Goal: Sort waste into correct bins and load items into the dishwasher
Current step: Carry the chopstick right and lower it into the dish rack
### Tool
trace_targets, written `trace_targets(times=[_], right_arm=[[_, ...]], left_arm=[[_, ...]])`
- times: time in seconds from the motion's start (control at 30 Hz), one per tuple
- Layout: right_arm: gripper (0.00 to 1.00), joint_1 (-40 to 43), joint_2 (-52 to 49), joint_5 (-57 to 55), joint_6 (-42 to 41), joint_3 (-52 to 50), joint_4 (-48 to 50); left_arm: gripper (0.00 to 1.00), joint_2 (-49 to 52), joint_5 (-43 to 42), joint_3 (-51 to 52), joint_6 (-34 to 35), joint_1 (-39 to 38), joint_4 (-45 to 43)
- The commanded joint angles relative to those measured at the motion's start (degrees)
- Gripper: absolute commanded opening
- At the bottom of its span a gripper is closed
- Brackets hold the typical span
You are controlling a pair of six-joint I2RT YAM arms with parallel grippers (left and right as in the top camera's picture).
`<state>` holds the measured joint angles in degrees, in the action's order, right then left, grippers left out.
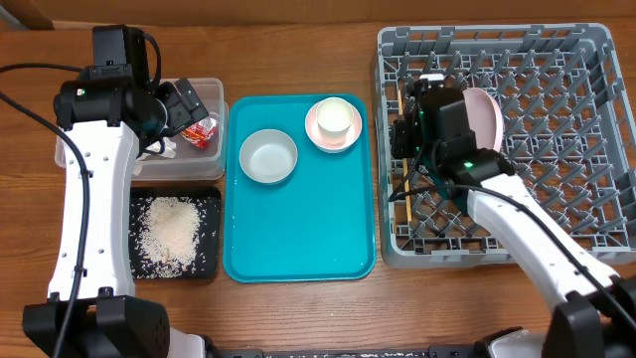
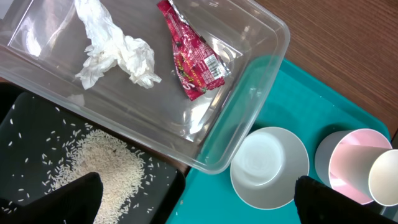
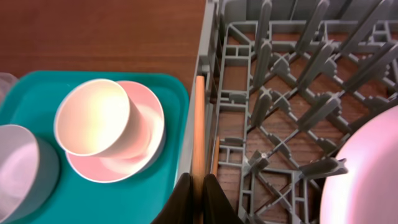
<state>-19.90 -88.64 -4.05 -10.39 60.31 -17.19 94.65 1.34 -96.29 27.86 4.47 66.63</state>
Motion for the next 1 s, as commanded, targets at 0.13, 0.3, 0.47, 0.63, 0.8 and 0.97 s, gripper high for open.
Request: trace_targets(times=[0.13, 0.3, 0.47, 0.63, 0.8, 0.97], right_arm=[[0.04, 0.04, -3.1, -0.35, 0.63, 0.07, 1.14], [0.04, 0.04, -3.13, -0.35, 0.61, 0.07, 1.29], [0.05, 0.04, -3.13, -0.35, 0.63, 0.07, 1.01], [0.06, 0.04, -3.13, -0.35, 0.61, 0.07, 0.57], [0.06, 0.04, -3.13, -0.35, 0.61, 0.07, -0.04], [0.15, 0.04, -3.13, -0.35, 0.61, 0.07, -1.05]], left_arm=[[1.0, -0.26, 0.57, -0.46, -1.27, -0.37, 0.0], [1.0, -0.26, 0.57, -0.46, -1.27, -0.35, 0.02], [1.0, -0.26, 0.57, -0.46, -1.27, -0.37, 0.0], [1.0, -0.26, 0.57, -0.46, -1.27, -0.37, 0.0], [1.0, -0.26, 0.57, -0.46, -1.27, -0.37, 0.0], [1.0, -0.26, 0.57, -0.46, -1.27, -0.37, 0.0]])
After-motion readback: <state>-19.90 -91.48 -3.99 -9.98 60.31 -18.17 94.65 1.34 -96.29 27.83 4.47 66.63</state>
